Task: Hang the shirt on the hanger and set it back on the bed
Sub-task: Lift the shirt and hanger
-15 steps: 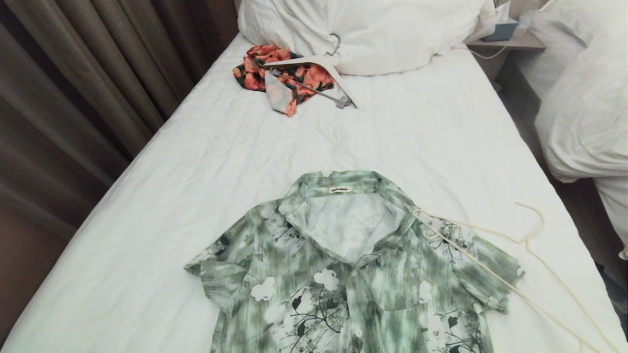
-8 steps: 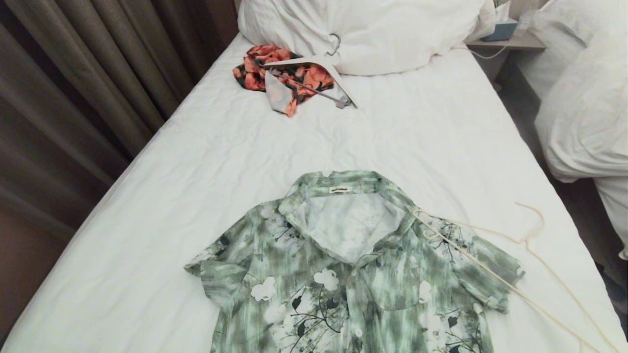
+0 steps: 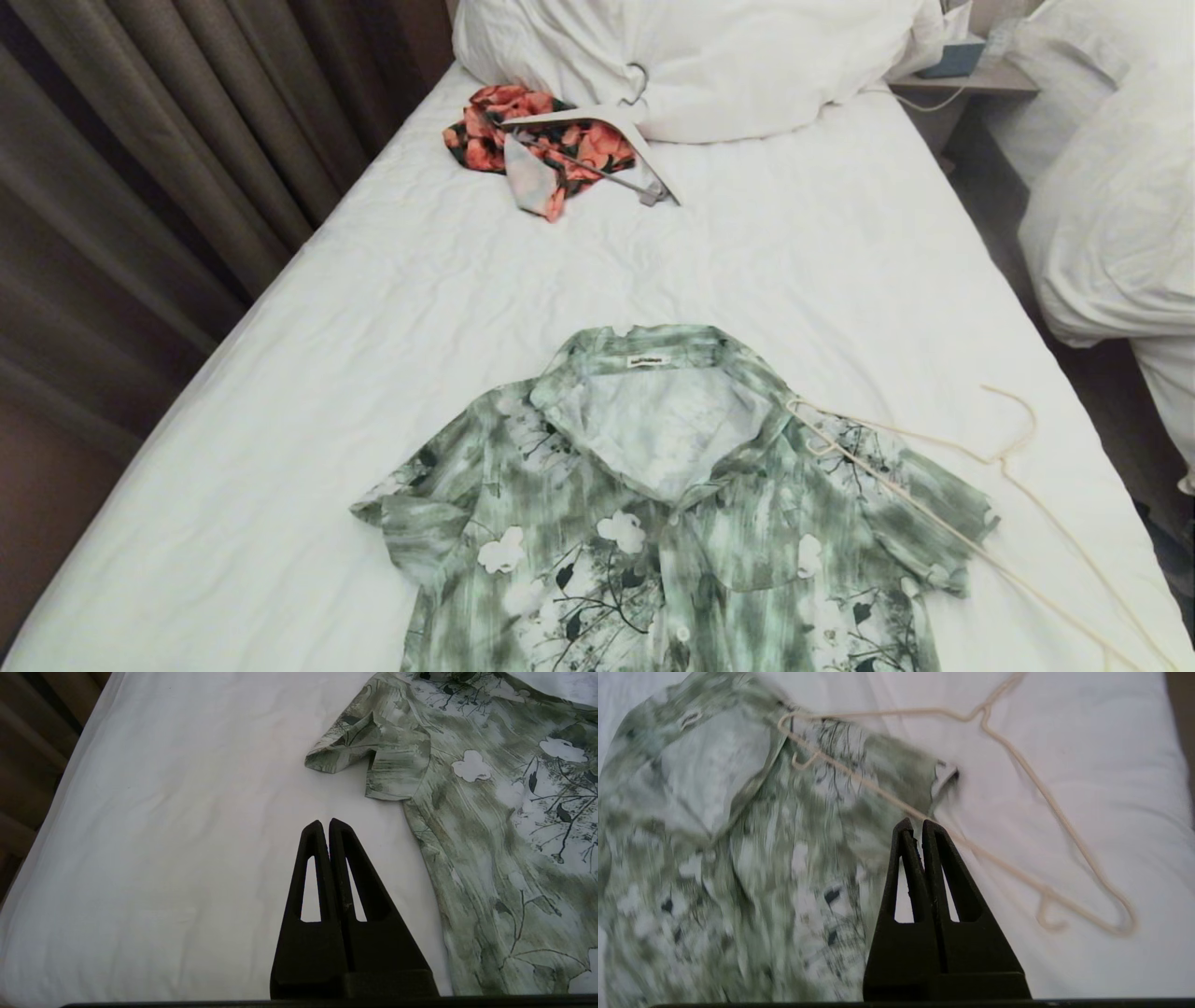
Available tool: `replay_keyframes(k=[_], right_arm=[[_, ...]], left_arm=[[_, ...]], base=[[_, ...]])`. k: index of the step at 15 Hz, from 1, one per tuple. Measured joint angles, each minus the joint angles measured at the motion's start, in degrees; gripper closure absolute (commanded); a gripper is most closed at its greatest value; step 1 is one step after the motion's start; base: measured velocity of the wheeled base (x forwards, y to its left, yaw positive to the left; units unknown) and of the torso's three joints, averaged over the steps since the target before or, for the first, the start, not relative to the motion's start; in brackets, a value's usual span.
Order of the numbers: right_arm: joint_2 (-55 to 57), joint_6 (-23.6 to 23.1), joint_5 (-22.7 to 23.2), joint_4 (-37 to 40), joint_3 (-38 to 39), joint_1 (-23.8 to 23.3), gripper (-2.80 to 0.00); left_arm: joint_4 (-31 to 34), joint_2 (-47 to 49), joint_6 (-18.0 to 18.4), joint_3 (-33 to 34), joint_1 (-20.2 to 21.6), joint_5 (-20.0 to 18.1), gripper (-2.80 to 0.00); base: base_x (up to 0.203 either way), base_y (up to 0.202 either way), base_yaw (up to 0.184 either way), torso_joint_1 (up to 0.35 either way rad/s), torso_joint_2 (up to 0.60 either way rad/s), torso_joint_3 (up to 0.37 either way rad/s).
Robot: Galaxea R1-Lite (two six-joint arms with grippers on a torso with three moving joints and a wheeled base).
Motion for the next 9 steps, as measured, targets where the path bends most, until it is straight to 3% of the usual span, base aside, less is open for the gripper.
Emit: replay_keyframes(k=[2, 6, 9], right_arm=[[11.26, 1.45, 5.09, -0.92, -4.96, -5.36, 0.0], [32.36, 0.89, 20.33, 3.76, -15.55, -20.58, 0.0], [43.58, -9.21, 35.18, 14.84, -23.85, -30.62, 0.0]], left_arm=[[0.0, 0.0, 0.0, 0.0, 0.0, 0.02, 0.0], [-0.02, 0.0, -0.02, 0.0, 0.0, 0.02, 0.0], [-0.02, 0.0, -0.05, 0.0, 0.0, 0.0, 0.0]], base=[[0.0, 0.0, 0.0, 0.0, 0.0, 0.0], [0.0, 0.0, 0.0, 0.0, 0.0, 0.0], [0.0, 0.0, 0.0, 0.0, 0.0, 0.0]])
